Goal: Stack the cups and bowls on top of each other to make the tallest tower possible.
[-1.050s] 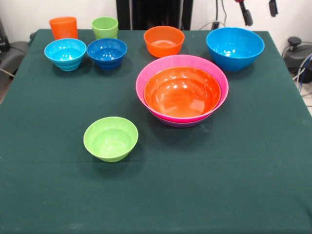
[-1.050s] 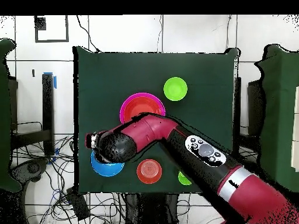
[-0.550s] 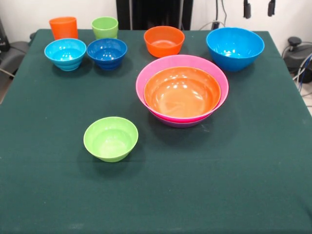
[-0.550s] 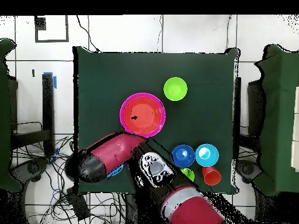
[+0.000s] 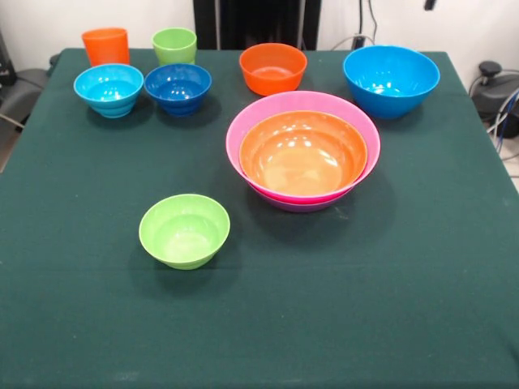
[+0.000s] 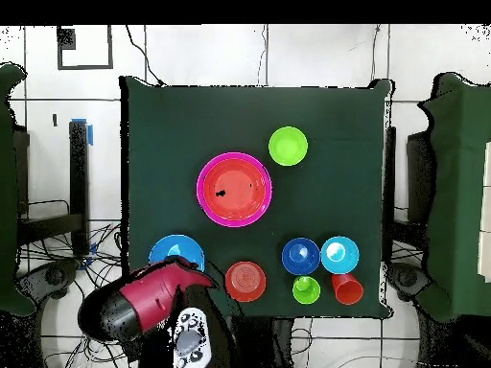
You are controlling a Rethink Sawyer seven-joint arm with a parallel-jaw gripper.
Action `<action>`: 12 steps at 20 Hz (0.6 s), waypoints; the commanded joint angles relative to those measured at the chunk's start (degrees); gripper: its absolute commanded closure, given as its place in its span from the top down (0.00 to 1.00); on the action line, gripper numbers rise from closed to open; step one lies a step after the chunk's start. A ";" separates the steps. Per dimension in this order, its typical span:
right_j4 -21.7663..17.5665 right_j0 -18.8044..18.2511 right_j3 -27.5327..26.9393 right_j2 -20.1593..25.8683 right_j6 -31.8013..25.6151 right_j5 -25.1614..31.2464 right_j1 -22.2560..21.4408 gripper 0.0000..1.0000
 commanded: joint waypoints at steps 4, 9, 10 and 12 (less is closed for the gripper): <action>0.29 -7.00 3.07 -4.23 0.71 -6.26 2.87 1.00; -2.99 -2.94 -1.14 -8.13 3.68 -9.94 8.64 1.00; -3.81 -1.73 -2.28 -9.48 4.19 -10.40 9.53 1.00; -5.27 1.02 -4.29 -12.70 5.35 -11.82 10.75 1.00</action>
